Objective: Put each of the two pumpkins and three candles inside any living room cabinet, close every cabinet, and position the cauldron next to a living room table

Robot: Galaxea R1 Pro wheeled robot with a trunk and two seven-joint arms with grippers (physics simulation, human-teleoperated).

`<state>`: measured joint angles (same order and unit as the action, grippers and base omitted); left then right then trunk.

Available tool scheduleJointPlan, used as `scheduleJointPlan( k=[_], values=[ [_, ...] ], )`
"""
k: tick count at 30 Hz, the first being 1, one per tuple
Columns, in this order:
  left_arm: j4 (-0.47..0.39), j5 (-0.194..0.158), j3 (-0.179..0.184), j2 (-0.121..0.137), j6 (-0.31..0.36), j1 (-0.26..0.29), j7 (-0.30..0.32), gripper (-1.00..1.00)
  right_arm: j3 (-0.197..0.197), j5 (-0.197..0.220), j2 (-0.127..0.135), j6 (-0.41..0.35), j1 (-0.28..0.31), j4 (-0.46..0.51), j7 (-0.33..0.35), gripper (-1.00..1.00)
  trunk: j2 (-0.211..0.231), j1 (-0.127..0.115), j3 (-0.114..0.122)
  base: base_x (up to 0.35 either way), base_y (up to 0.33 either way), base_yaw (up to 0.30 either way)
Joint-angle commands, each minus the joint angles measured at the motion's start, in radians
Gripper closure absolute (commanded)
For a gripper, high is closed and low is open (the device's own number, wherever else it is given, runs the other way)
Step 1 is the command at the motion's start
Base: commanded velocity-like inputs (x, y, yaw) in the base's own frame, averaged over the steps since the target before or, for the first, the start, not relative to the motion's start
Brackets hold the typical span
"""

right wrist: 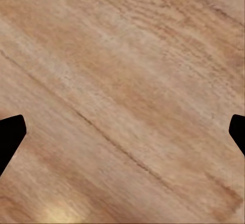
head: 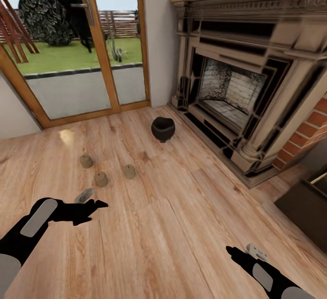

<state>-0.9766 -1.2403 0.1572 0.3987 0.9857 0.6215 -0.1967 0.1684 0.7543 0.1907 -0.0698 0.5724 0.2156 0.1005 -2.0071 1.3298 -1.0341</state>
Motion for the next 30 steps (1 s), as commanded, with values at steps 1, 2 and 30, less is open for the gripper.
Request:
scheduleJointPlan(
  k=[1, 2, 30],
  values=[
    [-0.001, -0.010, 0.003, 0.001, 0.001, 0.001, -0.010, -1.00, 0.009, 0.010, 0.001, -0.004, 0.000, 0.001, -0.003, -1.00, 0.000, 0.000, -0.001, 0.329, 0.000, 0.274],
    [-0.001, -0.009, 0.003, 0.001, 0.001, 0.001, -0.010, -1.00, 0.012, 0.010, 0.001, -0.004, 0.000, 0.001, -0.008, -1.00, 0.000, 0.000, -0.002, 0.332, 0.000, 0.270],
    [-0.002, -0.006, 0.006, 0.000, 0.000, 0.000, -0.009, -1.00, 0.074, 0.012, 0.001, -0.001, 0.000, 0.012, -0.031, -1.00, 0.000, 0.000, -0.005, 0.229, 0.000, 0.184]
  ],
)
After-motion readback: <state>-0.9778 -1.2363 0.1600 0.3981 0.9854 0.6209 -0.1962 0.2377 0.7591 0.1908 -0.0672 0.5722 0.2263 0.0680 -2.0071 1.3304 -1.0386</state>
